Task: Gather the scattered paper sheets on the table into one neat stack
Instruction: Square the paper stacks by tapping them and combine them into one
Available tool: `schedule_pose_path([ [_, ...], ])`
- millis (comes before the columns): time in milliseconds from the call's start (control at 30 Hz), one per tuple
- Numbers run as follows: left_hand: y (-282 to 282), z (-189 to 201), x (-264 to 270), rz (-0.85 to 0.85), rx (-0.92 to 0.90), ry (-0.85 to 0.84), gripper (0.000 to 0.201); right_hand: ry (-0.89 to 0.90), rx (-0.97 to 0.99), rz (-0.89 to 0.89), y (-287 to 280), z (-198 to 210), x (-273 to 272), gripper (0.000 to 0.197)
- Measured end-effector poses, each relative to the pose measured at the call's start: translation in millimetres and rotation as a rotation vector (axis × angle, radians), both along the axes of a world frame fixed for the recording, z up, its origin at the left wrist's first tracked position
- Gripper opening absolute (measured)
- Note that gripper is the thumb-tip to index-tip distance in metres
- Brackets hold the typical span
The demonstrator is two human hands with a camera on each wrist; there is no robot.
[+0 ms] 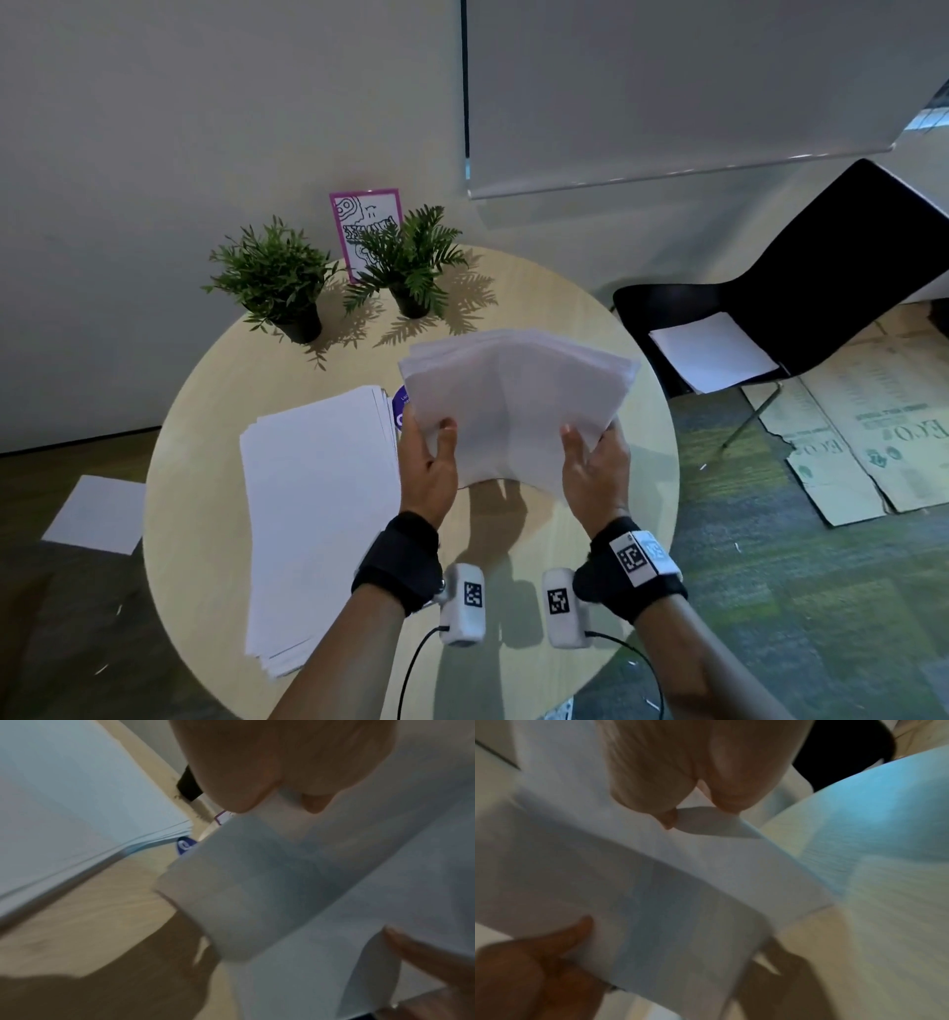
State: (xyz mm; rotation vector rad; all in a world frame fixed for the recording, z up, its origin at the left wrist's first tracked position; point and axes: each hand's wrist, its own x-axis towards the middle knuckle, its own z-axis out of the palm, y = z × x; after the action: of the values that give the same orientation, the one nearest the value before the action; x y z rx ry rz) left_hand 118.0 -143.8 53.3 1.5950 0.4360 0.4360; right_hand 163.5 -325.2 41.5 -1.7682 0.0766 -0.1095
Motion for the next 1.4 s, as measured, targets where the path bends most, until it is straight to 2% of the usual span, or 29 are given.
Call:
schedule_pose_path([
  [167, -11, -14, -4, -0.022, -0.033, 0.054, 0.039, 0.096, -0.032, 0.029, 0, -23, -9, 0.029],
  [367, -9, -2, 6, -0.013, -0.067, 0.01, 0.037, 0.045, 0.021, 0.016, -3, -9, 3, 0.024],
  [433, -8, -9, 7, -0.02, -0.072, 0.012, 0.041, 0.059, 0.026, 0.037, -3, -16, 2, 0.027],
  [567, -10, -38, 0, -0.078, -0.064, 0.137, 0.042, 0.164, -0.058, 0.091, -7, -42, -6, 0.035],
  [733, -4, -44, 6, -0.039, 0.001, 0.178, 0.033, 0.132, -0.113, 0.068, -10, -32, 9, 0.025],
  [800, 3, -45, 12, -0.061, 0.011, 0.239, 0.031, 0.107, -0.159, 0.084, -16, -27, 20, 0.014],
  [867, 7, -53, 20, -0.05, -0.021, 0.329, 0.031, 0.159, -0.238, 0.106, -20, -27, 31, 0.011],
  [967, 6, -70, 30, -0.022, -0.058, 0.471, 0.034, 0.293, -0.366, 0.143, -24, -34, 46, 0.02],
  [1100, 1, -95, 37, -0.037, -0.062, 0.672, 0.036, 0.483, -0.526, 0.221, -24, -47, 57, 0.053],
  [1200, -1, -111, 35, -0.058, -0.049, 0.784, 0.032, 0.565, -0.575, 0.245, -27, -58, 57, 0.058],
  [1267, -4, -113, 31, -0.061, -0.024, 0.77, 0.012, 0.593, -0.611, 0.241, -30, -65, 56, 0.058],
  [1333, -5, -116, 25, -0.057, 0.04, 0.743, 0.026, 0.602, -0.634, 0.232, -32, -70, 55, 0.059],
  [1400, -4, -112, 21, -0.049, 0.139, 0.707, 0.026, 0.592, -0.676, 0.216, -32, -76, 56, 0.06],
])
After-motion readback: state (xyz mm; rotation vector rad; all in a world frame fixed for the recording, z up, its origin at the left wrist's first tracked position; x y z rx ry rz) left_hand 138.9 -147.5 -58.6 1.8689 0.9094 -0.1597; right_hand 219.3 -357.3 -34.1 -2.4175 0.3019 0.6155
